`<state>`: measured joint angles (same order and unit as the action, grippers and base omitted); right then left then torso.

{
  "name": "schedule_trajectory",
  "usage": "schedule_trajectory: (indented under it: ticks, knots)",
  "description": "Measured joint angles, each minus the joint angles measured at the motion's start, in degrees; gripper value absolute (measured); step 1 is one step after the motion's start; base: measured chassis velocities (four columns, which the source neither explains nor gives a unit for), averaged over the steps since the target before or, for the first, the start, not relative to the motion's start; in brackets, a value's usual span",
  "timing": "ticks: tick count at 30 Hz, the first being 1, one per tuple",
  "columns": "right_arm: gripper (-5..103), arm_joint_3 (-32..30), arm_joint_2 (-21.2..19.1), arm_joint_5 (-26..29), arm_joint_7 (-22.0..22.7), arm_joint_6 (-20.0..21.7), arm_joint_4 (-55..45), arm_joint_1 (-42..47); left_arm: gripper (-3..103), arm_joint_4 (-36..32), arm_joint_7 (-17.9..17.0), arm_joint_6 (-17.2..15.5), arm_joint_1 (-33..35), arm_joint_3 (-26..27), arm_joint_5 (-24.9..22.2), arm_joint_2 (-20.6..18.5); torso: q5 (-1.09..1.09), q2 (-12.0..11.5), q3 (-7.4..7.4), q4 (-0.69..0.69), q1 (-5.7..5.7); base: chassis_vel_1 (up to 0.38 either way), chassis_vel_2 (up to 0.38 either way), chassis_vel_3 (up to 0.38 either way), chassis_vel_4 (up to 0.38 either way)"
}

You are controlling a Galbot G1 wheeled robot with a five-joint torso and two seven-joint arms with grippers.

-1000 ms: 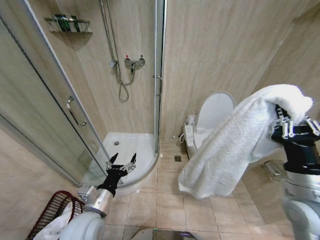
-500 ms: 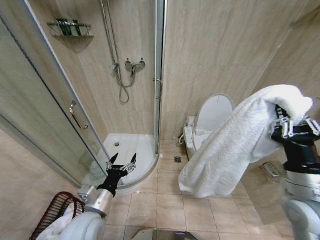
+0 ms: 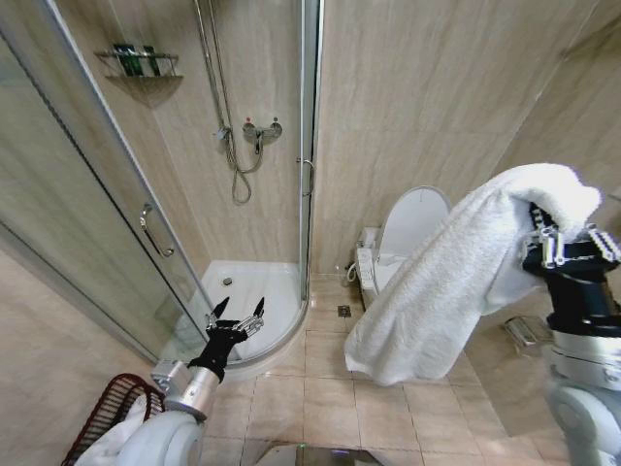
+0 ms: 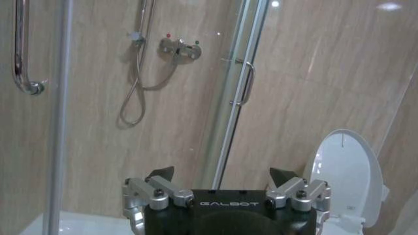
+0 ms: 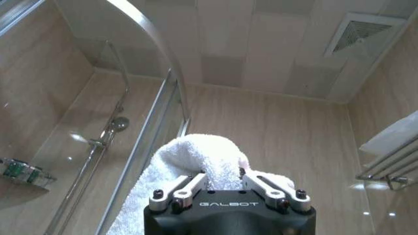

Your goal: Discard the used towel into the hamper.

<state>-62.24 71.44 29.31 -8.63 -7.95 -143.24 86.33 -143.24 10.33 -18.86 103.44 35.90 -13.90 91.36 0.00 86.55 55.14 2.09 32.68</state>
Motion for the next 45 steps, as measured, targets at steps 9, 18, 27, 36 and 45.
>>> schedule_trajectory:
  ticks: [9, 18, 27, 36, 45]
  knots:
    - [12, -0.12, 0.04, 1.00, -0.22, -0.17, 0.00, -0.08, 99, 0.00, 0.00, 0.00, 0.00, 0.00, 0.00, 0.00, 0.00, 0.03, 0.02, 0.00, 0.03, 0.000, 0.000, 0.000, 0.000]
    - [12, -0.67, 0.19, 3.16, -1.26, -0.55, 0.00, 0.02, 99, 0.00, 0.00, 0.00, 0.00, 0.00, 0.00, 0.00, 0.00, -0.30, -0.16, 0.00, -0.13, 0.000, 0.000, 0.000, 0.000]
    - [12, -0.77, 0.21, 4.65, -1.29, -1.34, 0.00, 0.11, 99, 0.00, 0.00, 0.00, 0.00, 0.00, 0.00, 0.00, 0.00, -0.51, -0.28, 0.00, -0.23, 0.038, 0.033, 0.030, 0.032]
    - [12, -0.55, 0.39, 4.66, -1.30, -1.52, 0.00, -0.08, 99, 0.00, 0.00, 0.00, 0.00, 0.00, 0.00, 0.00, 0.00, -0.66, -0.35, 0.00, -0.30, 0.099, 0.092, 0.087, 0.085]
    - [12, -0.64, 0.54, 4.67, -1.40, -1.59, 0.00, 0.09, 99, 0.00, 0.00, 0.00, 0.00, 0.00, 0.00, 0.00, 0.00, -0.75, -0.41, 0.01, -0.34, 0.115, 0.113, 0.124, 0.130]
